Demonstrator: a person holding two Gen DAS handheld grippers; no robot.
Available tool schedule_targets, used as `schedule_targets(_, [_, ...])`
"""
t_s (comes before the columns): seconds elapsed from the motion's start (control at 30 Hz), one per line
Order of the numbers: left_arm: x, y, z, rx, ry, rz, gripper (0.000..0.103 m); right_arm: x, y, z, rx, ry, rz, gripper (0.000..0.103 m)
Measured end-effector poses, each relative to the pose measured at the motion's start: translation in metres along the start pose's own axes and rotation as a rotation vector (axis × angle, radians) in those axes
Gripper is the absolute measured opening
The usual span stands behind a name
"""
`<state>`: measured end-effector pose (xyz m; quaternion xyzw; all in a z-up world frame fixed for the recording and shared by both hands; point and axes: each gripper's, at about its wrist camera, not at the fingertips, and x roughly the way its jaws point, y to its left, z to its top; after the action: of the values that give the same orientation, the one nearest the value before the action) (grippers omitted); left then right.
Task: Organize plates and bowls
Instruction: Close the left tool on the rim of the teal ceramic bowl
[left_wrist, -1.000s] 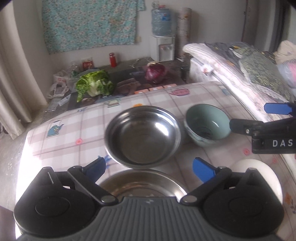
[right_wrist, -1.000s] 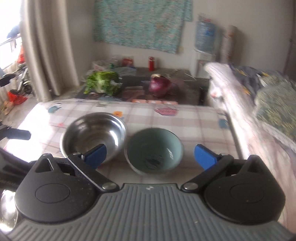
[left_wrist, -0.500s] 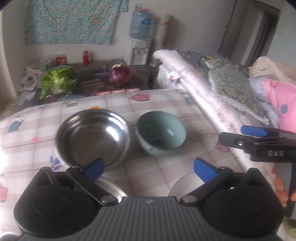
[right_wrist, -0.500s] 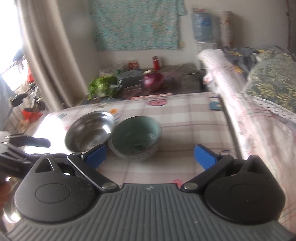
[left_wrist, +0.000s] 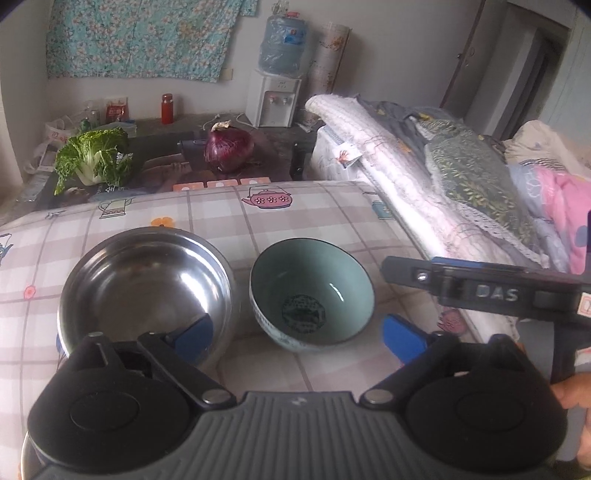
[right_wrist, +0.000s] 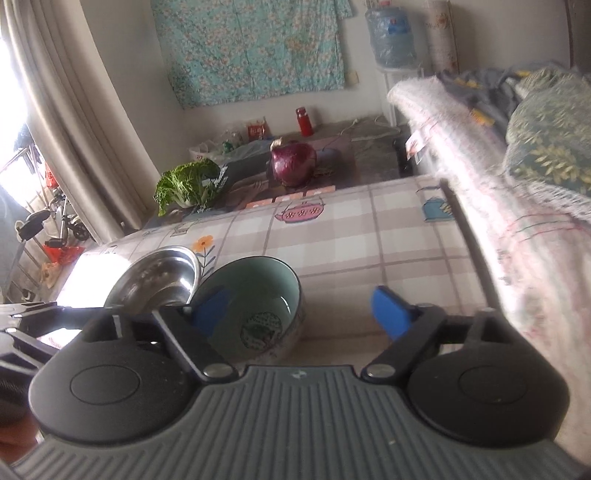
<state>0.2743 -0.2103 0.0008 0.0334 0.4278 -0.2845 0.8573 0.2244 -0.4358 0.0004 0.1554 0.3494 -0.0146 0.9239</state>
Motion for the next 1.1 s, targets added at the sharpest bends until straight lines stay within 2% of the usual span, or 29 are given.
schedule_targets(0.1, [0.013, -0.001, 0.004, -0.005, 0.022, 0.012, 0.078, 0.023, -0.002, 0.002, 0.022, 0.035, 0.018, 0.063])
schedule_targets(0.17, [0.020, -0.001, 0.005, -0.013, 0.041, 0.022, 0.062, 0.036, -0.004, 0.001, 0.033, 0.057, 0.026, 0.051])
schedule_targets(0.3, [0.029, 0.001, 0.007, -0.035, 0.068, 0.033, 0.047, 0.057, -0.007, -0.001, 0.058, 0.090, 0.041, 0.041])
schedule_targets(0.37, [0.033, 0.002, 0.006, -0.046, 0.082, 0.041, 0.035, 0.063, -0.008, -0.002, 0.068, 0.103, 0.044, 0.029])
schedule_targets(0.53, [0.040, 0.001, 0.005, -0.052, 0.099, 0.071, 0.028, 0.073, -0.014, -0.005, 0.103, 0.134, 0.063, 0.013])
schedule_targets(0.7, [0.038, -0.001, 0.002, -0.055, 0.108, 0.067, 0.022, 0.071, -0.015, -0.008, 0.103, 0.140, 0.063, 0.013])
schedule_targets(0.8, [0.030, -0.007, -0.004, -0.038, 0.114, 0.029, 0.021, 0.065, -0.019, -0.011, 0.110, 0.147, 0.070, 0.013])
schedule_targets(0.87, [0.026, -0.012, -0.009, -0.020, 0.130, -0.021, 0.015, 0.061, -0.022, -0.013, 0.111, 0.148, 0.075, 0.014])
schedule_targets(1.0, [0.027, -0.022, -0.014, 0.016, 0.124, 0.007, 0.016, 0.056, -0.022, -0.015, 0.106, 0.150, 0.074, 0.016])
schedule_targets(1.1, [0.028, -0.021, -0.013, -0.001, 0.116, 0.020, 0.021, 0.056, -0.023, -0.015, 0.106, 0.150, 0.077, 0.016])
